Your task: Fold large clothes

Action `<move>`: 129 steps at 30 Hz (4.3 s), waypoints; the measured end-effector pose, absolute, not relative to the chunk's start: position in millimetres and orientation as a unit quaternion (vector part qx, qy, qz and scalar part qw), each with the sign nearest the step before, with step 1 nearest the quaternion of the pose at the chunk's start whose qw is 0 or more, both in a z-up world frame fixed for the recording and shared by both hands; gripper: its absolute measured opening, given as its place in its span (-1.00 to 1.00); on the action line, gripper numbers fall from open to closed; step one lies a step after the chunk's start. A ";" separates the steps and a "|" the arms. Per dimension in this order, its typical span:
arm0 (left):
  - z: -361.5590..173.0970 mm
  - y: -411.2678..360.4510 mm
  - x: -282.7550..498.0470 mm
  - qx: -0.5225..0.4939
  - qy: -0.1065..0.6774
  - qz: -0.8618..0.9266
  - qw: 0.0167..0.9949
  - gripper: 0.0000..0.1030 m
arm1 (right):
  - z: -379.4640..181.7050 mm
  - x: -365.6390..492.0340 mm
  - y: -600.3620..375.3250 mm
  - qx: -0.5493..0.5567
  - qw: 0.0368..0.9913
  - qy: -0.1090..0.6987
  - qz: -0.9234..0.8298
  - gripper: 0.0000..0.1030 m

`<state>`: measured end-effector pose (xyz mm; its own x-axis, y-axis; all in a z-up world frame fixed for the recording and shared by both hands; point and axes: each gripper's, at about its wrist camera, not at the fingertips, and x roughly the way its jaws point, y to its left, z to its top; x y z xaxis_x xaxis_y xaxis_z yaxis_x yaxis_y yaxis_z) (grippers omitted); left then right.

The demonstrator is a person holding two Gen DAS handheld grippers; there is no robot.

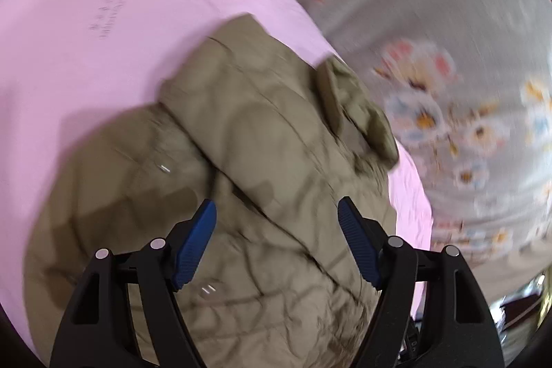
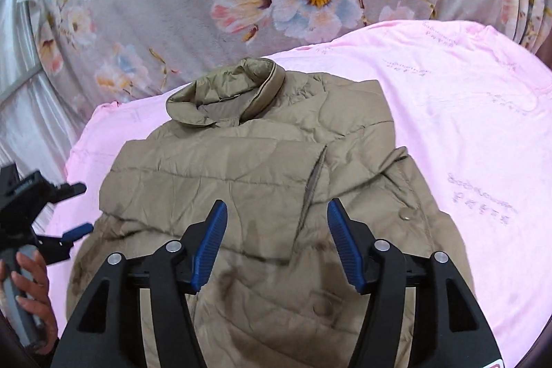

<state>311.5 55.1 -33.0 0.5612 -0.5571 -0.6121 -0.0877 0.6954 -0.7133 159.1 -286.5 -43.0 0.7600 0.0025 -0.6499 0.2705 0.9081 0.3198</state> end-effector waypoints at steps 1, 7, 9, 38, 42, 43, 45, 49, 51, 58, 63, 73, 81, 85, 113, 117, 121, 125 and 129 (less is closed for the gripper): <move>-37.1 66.7 317.2 -0.371 0.445 -0.132 0.804 0.36 | -44.9 163.2 -287.6 0.209 0.914 0.342 -0.069 0.22; -57.6 103.4 338.3 -0.424 0.440 -0.107 0.784 0.36 | -71.1 195.2 -289.5 0.255 0.882 0.393 -0.054 -0.06; -64.4 107.5 345.3 -0.440 0.443 -0.109 0.773 0.36 | -70.5 202.8 -284.1 0.241 0.881 0.404 -0.054 -0.66; -58.9 64.1 394.7 -0.244 0.449 0.007 0.860 -1.00 | -35.2 240.3 -315.2 0.139 0.911 0.380 -0.084 -0.97; -69.9 60.1 396.0 -0.207 0.455 0.021 0.866 -1.00 | -75.9 243.7 -322.0 0.157 0.893 0.412 -0.090 -0.97; -72.6 58.3 396.6 -0.200 0.457 0.023 0.867 -1.00 | -85.3 243.9 -322.6 0.161 0.890 0.418 -0.091 -0.97; -77.9 54.0 395.8 -0.183 0.454 0.028 0.872 -1.00 | -94.0 243.3 -319.9 0.154 0.889 0.421 -0.092 -0.97; -74.7 43.8 388.9 -0.141 0.440 0.041 0.886 -1.00 | -95.4 243.8 -308.8 0.118 0.890 0.428 -0.105 -0.93; -63.6 45.4 379.8 -0.134 0.432 0.040 0.891 -0.99 | -88.6 237.5 -306.0 0.108 0.889 0.429 -0.116 -0.87; 16.9 24.9 350.6 -0.105 0.356 -0.023 0.928 -0.99 | -15.0 215.6 -297.0 0.139 0.926 0.339 -0.090 -0.79; 5.2 -34.6 376.2 -0.066 0.399 -0.077 0.912 -0.93 | -5.5 251.8 -263.0 0.131 0.931 0.337 -0.050 -0.79; -67.8 -62.2 365.7 -0.002 0.417 -0.060 0.907 -0.93 | 58.5 190.9 -259.8 0.116 0.964 0.211 -0.111 -0.72; -74.3 -65.8 358.2 0.014 0.402 -0.054 0.914 -0.94 | -23.1 259.1 -247.6 0.111 0.924 0.363 -0.048 -0.57; -77.4 -67.9 355.3 0.023 0.392 -0.053 0.918 -0.94 | -76.2 271.4 -251.1 0.126 0.899 0.416 -0.057 -0.67; -14.5 -37.3 376.9 -0.099 0.389 -0.114 0.909 0.24 | -40.1 265.3 -289.0 0.209 0.910 0.355 -0.036 -0.38; 7.2 -55.1 424.2 -0.129 0.396 -0.148 0.897 0.36 | -26.4 302.4 -323.9 0.294 0.897 0.328 -0.019 -0.36; -13.7 -76.8 477.8 -0.180 0.451 -0.172 0.857 0.35 | -46.0 342.7 -343.6 0.370 0.866 0.336 -0.012 -0.32; -42.2 -89.7 498.7 -0.187 0.489 -0.169 0.835 -0.60 | -77.5 368.8 -349.9 0.414 0.837 0.359 0.003 -0.78; -45.6 -98.1 485.2 -0.128 0.463 -0.175 0.859 -0.80 | -64.9 358.3 -335.3 0.319 0.883 0.343 -0.001 -0.93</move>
<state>485.2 -98.1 -45.6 0.5093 -0.4196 -0.7514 0.1830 0.9059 -0.3819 358.3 -335.3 -64.9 0.7648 0.2166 -0.6068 0.2213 0.7962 0.5631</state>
